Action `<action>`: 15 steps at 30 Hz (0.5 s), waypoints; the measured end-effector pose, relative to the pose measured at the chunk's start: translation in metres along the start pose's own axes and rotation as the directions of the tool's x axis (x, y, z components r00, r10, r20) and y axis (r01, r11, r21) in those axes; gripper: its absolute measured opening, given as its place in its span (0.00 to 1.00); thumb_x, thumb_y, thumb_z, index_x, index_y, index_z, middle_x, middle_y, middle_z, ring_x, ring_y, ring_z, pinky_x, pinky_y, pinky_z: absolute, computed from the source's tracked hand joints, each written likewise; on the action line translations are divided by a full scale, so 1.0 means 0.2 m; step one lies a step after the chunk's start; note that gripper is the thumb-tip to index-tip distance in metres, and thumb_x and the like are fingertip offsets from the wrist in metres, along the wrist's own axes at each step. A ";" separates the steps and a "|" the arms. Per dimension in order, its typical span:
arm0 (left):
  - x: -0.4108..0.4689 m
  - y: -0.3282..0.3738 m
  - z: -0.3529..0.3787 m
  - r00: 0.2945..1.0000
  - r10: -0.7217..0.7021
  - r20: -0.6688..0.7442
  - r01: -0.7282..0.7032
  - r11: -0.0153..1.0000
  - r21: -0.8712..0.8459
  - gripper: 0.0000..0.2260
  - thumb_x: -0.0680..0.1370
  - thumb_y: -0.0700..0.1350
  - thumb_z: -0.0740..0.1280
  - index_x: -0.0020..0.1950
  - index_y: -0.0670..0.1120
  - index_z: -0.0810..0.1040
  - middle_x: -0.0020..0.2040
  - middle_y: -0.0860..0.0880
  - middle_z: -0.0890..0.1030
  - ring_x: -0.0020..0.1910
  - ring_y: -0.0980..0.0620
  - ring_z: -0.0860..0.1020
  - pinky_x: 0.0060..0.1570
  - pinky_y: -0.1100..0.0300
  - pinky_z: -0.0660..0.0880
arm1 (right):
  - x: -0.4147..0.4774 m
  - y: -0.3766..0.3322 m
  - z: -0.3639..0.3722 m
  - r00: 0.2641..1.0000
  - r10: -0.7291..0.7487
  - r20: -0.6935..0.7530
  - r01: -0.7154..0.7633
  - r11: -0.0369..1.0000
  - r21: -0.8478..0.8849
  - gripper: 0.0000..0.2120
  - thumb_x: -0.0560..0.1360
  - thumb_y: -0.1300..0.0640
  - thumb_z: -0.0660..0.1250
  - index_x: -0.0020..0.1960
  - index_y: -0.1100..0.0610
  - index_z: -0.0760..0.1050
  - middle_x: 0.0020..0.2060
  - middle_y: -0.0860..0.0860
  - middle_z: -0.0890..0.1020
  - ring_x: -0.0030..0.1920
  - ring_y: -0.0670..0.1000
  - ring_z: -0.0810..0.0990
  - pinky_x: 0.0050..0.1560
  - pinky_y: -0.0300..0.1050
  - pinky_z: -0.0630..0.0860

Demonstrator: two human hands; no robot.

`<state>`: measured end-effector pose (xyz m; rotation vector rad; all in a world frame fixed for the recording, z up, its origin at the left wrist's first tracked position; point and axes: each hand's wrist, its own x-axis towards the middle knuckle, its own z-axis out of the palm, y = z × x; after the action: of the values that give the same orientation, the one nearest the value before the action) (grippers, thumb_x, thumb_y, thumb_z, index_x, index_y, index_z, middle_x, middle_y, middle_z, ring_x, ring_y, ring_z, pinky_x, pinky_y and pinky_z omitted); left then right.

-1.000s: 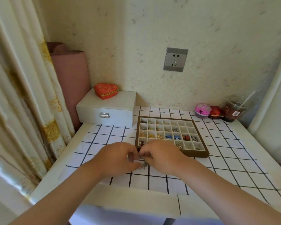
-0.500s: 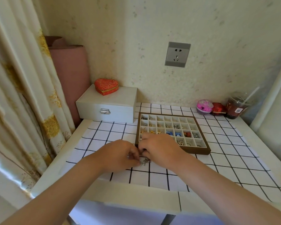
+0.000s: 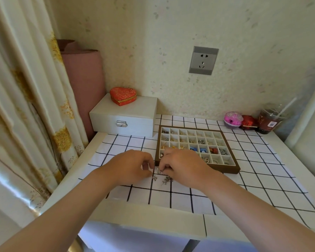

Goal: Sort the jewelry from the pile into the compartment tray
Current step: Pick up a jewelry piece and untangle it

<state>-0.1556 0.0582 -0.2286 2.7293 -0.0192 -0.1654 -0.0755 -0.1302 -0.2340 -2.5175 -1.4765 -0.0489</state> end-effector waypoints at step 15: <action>0.13 0.22 -0.09 0.980 -0.192 -0.056 0.007 0.311 -0.950 0.09 0.79 0.43 0.69 0.58 0.51 0.84 0.46 0.52 0.86 0.36 0.58 0.80 0.32 0.65 0.71 | 0.03 0.05 -0.17 0.823 0.371 -0.430 -0.098 0.838 0.536 0.03 0.73 0.55 0.76 0.46 0.49 0.84 0.40 0.42 0.83 0.34 0.36 0.76 0.35 0.30 0.69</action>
<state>-0.1271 0.0236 -0.1985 1.4854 0.2318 0.0290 -0.0606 -0.1368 -0.2014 -2.0208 -0.8079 -0.2561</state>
